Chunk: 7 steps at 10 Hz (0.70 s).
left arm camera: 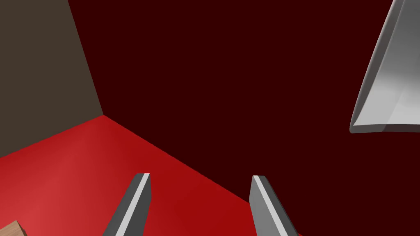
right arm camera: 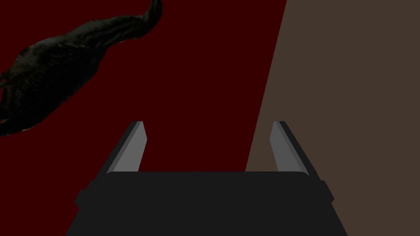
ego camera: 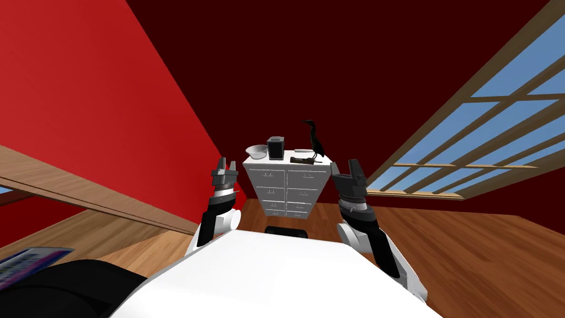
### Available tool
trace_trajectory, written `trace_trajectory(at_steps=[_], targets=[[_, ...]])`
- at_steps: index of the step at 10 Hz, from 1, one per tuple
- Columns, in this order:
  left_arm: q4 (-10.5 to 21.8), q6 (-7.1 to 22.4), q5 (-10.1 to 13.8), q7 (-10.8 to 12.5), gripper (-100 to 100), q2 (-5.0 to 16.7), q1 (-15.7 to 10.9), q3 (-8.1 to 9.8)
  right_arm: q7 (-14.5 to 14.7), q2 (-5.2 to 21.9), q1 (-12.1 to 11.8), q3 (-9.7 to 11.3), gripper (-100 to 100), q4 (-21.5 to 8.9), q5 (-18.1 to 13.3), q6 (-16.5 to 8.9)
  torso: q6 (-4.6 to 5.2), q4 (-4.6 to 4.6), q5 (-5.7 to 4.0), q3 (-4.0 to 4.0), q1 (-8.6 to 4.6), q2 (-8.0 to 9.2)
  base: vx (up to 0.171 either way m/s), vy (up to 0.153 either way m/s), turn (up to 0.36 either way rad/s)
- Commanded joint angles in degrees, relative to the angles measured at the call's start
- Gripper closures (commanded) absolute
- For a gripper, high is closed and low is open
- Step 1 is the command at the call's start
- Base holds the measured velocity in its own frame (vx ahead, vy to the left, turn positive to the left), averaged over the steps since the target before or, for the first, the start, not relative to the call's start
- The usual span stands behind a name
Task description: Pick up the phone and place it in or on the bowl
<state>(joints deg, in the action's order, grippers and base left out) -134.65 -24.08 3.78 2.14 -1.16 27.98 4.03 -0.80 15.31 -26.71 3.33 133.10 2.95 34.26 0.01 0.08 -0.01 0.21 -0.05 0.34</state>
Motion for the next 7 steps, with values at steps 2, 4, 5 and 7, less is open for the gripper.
trace_trajectory(at_steps=[2,4,5,7], targets=[[0.0,0.0,0.0,0.0,0,0.0,0.0,0.0,0.83,4.04,0.55,0.62,-100,0.37,0.48,1.35,-0.02,0.0,0.0,0.0,-0.01,0.01,-0.082,-0.006,0.075],[0.0,0.0,0.0,0.0,0,0.0,0.0,0.0,1.6,7.54,1.15,1.24,-100,0.64,0.88,2.52,-0.01,0.0,0.0,0.01,0.01,0.03,-0.096,0.0,0.08],[0.0,0.0,0.0,0.0,0,0.0,0.0,0.0,2.38,9.44,1.83,1.94,-100,0.83,1.26,3.72,0.0,0.0,0.0,0.0,0.01,0.0,-0.11,-0.015,0.173],[0.0,0.0,0.0,0.0,0,0.0,0.0,0.0,3.16,13.01,2.59,2.69,-100,0.89,1.63,4.94,0.01,0.01,-0.01,0.02,0.0,0.03,-0.113,0.01,0.088]])
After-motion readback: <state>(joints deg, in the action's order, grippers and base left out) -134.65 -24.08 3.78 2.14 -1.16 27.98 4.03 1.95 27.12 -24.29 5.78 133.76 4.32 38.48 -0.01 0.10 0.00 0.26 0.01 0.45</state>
